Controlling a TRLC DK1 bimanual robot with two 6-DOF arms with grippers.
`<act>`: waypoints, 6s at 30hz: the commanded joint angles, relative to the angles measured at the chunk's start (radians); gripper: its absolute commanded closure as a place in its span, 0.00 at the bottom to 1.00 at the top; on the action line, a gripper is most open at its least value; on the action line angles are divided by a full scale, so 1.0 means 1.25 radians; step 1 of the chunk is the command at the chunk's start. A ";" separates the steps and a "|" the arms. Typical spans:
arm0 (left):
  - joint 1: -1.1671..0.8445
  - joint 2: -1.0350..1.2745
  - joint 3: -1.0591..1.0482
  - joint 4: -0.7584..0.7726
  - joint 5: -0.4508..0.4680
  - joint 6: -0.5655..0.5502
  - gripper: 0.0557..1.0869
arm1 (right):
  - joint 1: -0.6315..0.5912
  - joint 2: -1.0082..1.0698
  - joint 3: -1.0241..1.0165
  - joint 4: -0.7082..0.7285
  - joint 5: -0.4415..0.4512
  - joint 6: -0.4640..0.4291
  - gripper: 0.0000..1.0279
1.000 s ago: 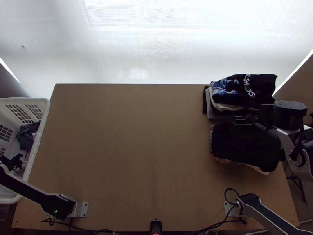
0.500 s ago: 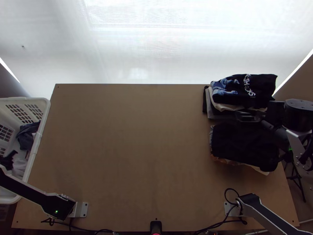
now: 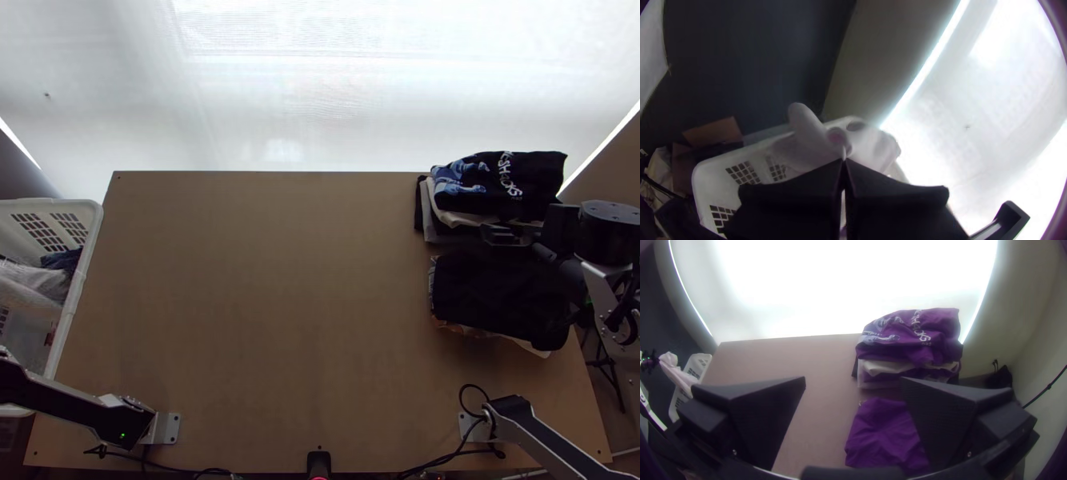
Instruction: Fold the t-shirt
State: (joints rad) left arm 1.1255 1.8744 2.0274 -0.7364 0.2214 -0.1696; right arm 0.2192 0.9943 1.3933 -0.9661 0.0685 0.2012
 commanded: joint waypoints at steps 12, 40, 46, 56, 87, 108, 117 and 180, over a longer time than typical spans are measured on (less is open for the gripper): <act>-0.159 -0.363 0.155 -0.164 0.262 -0.183 0.96 | -0.048 -0.037 -0.084 0.062 0.000 -0.021 0.04; -0.368 -0.532 0.009 -0.350 0.277 -0.050 0.96 | -0.086 -0.052 -0.135 0.120 -0.001 -0.017 0.04; -0.646 -0.551 -0.127 -0.340 0.225 -0.140 0.96 | -0.083 -0.084 -0.171 0.121 -0.001 -0.015 0.04; -1.207 -0.558 -0.625 -0.039 -0.117 -0.182 0.96 | -0.085 -0.111 -0.191 0.121 0.000 -0.021 0.04; -1.621 0.032 -0.262 0.253 -0.153 -0.207 0.05 | -0.108 -0.090 -0.230 0.164 0.000 -0.033 0.04; -0.856 -0.455 -0.541 0.070 -0.145 -0.188 0.05 | 0.490 0.213 -0.100 0.098 -0.043 -0.232 0.04; -0.775 -0.622 -0.661 0.064 -0.146 -0.179 0.05 | 0.755 0.494 0.083 0.195 -0.043 -0.289 0.04; -0.580 -0.730 -0.941 0.269 -0.068 -0.137 0.05 | 0.746 1.126 0.714 0.179 -0.063 -0.249 0.30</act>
State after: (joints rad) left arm 0.3977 0.9539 0.8528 -0.4042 0.1349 -0.3405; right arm 1.1507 2.3867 2.2768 -0.7425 -0.0086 -0.1165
